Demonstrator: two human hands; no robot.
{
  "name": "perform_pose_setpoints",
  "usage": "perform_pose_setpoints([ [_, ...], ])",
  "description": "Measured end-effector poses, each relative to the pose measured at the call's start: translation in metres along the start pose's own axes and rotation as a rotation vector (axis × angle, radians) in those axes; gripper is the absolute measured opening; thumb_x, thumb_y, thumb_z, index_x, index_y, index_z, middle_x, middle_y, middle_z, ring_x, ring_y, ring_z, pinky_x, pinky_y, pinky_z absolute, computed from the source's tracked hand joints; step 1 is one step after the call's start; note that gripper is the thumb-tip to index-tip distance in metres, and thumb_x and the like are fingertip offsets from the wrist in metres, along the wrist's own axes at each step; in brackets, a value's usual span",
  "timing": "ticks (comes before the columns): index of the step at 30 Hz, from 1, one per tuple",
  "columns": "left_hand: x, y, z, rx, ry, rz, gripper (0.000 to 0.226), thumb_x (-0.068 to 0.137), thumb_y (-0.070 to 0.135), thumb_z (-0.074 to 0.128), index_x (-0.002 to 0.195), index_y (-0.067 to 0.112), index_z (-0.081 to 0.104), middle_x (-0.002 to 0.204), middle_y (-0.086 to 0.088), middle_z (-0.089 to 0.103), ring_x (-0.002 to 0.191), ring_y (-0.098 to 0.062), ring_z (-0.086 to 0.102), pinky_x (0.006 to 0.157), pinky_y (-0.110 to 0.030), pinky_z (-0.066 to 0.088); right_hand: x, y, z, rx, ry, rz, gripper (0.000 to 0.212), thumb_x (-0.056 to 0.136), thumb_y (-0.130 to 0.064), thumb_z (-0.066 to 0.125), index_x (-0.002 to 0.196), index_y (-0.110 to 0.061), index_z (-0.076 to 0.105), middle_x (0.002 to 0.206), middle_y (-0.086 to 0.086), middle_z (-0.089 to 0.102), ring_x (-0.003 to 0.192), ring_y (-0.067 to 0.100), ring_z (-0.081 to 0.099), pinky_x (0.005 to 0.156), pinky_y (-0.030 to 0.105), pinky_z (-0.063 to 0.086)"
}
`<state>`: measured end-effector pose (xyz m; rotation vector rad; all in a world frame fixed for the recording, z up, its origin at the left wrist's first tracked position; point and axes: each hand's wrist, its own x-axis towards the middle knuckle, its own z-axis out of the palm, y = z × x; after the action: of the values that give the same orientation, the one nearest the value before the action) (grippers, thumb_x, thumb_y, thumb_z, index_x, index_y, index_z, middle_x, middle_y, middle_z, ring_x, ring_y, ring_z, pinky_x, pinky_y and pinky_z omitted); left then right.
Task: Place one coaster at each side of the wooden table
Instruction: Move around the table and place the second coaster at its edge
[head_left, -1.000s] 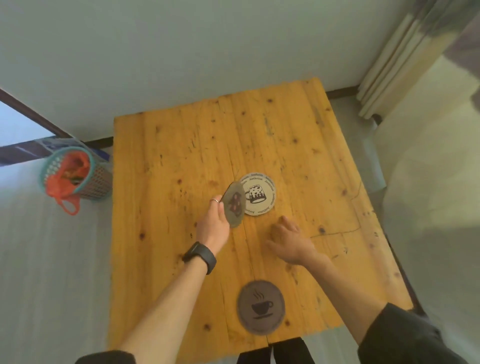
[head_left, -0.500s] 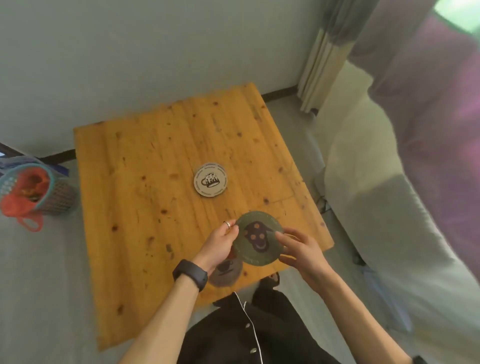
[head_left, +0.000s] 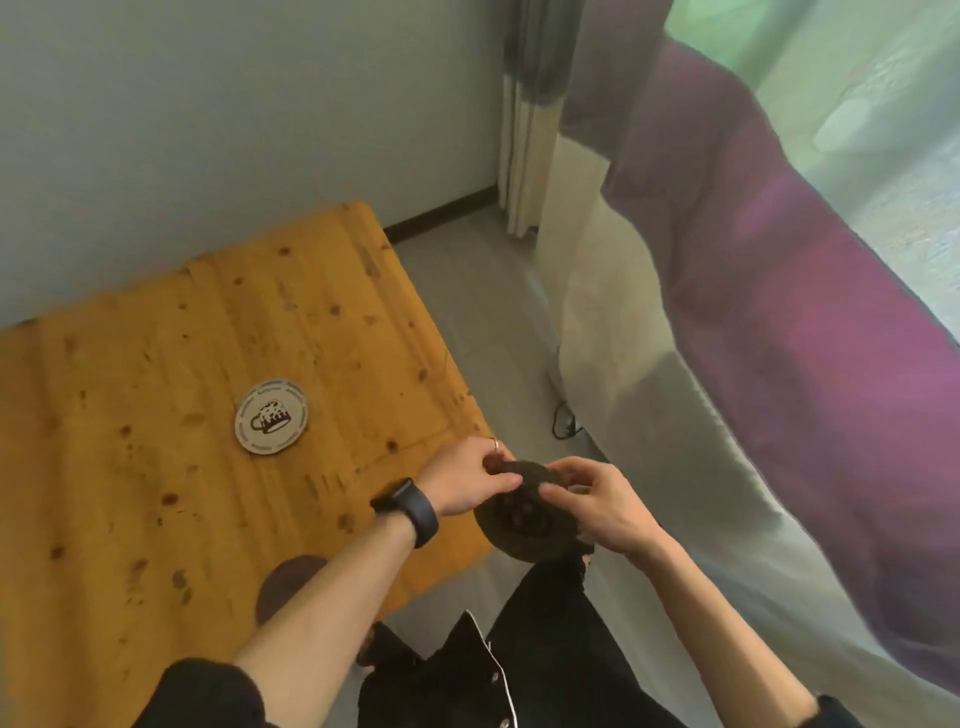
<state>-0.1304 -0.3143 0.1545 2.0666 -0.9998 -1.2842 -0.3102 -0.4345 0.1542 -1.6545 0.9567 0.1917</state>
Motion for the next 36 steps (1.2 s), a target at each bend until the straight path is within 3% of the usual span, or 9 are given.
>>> perform_pose_setpoints([
  [4,0.060,0.055,0.020,-0.428,0.018,-0.123,0.009,0.088,0.018,0.070,0.092,0.013,0.064,0.083,-0.001,0.067,0.075,-0.009,0.063,0.062,-0.016,0.051,0.034,0.019,-0.078,0.112,0.065,0.024,0.017,0.086,-0.032,0.078,0.098,-0.022,0.073,0.089,-0.004,0.078,0.077,0.008,0.072,0.070,0.030,0.057],
  [7,0.089,0.081,0.030,-0.696,0.203,-0.268,0.015,0.089,0.022,0.069,0.099,0.013,0.062,0.089,-0.003,0.068,0.065,-0.007,0.062,0.050,-0.018,0.044,0.049,0.023,-0.129,0.284,0.097,0.062,0.021,0.086,-0.022,0.078,0.102,-0.013,0.069,0.085,0.000,0.077,0.069,0.007,0.070,0.063,0.026,0.052],
  [11,0.116,0.097,0.046,-0.848,0.229,-0.390,0.031,0.088,0.026,0.070,0.116,0.016,0.059,0.108,-0.008,0.072,0.080,-0.021,0.067,0.057,-0.025,0.040,0.074,0.015,-0.163,0.300,0.025,0.042,0.014,0.092,-0.026,0.072,0.102,-0.025,0.062,0.094,-0.005,0.078,0.085,0.009,0.075,0.072,0.029,0.061],
  [14,0.127,0.100,0.055,-0.883,0.116,-0.450,0.027,0.087,0.021,0.071,0.111,0.017,0.059,0.107,-0.008,0.074,0.090,-0.025,0.073,0.065,-0.027,0.043,0.099,0.012,-0.172,0.147,0.093,-0.016,0.015,0.092,-0.022,0.070,0.095,-0.031,0.058,0.083,-0.019,0.072,0.074,-0.008,0.070,0.057,0.010,0.053],
  [17,0.135,0.095,0.051,-0.892,0.144,-0.476,0.030,0.084,0.023,0.073,0.110,0.019,0.058,0.096,-0.004,0.077,0.083,-0.018,0.074,0.071,-0.031,0.042,0.125,0.005,-0.176,-0.100,0.096,-0.072,0.015,0.091,-0.027,0.068,0.102,-0.033,0.059,0.082,-0.027,0.063,0.070,-0.012,0.062,0.056,0.002,0.043],
  [21,0.145,0.080,0.035,-0.950,0.290,-0.490,0.042,0.084,0.032,0.073,0.119,0.022,0.051,0.098,-0.002,0.075,0.071,-0.011,0.073,0.063,-0.028,0.041,0.167,-0.018,-0.171,-0.228,-0.047,-0.126,0.021,0.091,-0.027,0.069,0.104,-0.038,0.057,0.091,-0.017,0.067,0.081,-0.004,0.064,0.067,0.006,0.048],
  [24,0.151,0.062,0.021,-0.987,0.393,-0.467,0.046,0.088,0.028,0.070,0.126,0.011,0.051,0.109,-0.011,0.072,0.068,-0.015,0.072,0.050,-0.022,0.037,0.198,-0.043,-0.162,-0.298,-0.156,-0.141,0.021,0.091,-0.025,0.069,0.105,-0.036,0.059,0.102,-0.002,0.075,0.086,0.014,0.072,0.080,0.034,0.059],
  [30,0.147,0.033,-0.006,-1.218,0.568,-0.520,0.032,0.091,0.017,0.067,0.117,0.012,0.050,0.088,-0.004,0.070,0.055,-0.009,0.070,0.044,-0.020,0.038,0.249,-0.095,-0.125,-0.377,-0.256,-0.155,0.027,0.090,-0.027,0.073,0.114,-0.027,0.061,0.095,-0.010,0.071,0.082,-0.001,0.068,0.077,0.026,0.056],
  [36,0.142,0.010,-0.030,-1.432,0.779,-0.581,0.033,0.089,0.015,0.068,0.118,0.011,0.052,0.093,-0.012,0.072,0.061,-0.016,0.070,0.050,-0.025,0.037,0.298,-0.141,-0.077,-0.509,-0.382,-0.180,0.019,0.091,-0.025,0.071,0.107,-0.030,0.062,0.098,-0.004,0.074,0.093,0.012,0.070,0.082,0.028,0.055],
])
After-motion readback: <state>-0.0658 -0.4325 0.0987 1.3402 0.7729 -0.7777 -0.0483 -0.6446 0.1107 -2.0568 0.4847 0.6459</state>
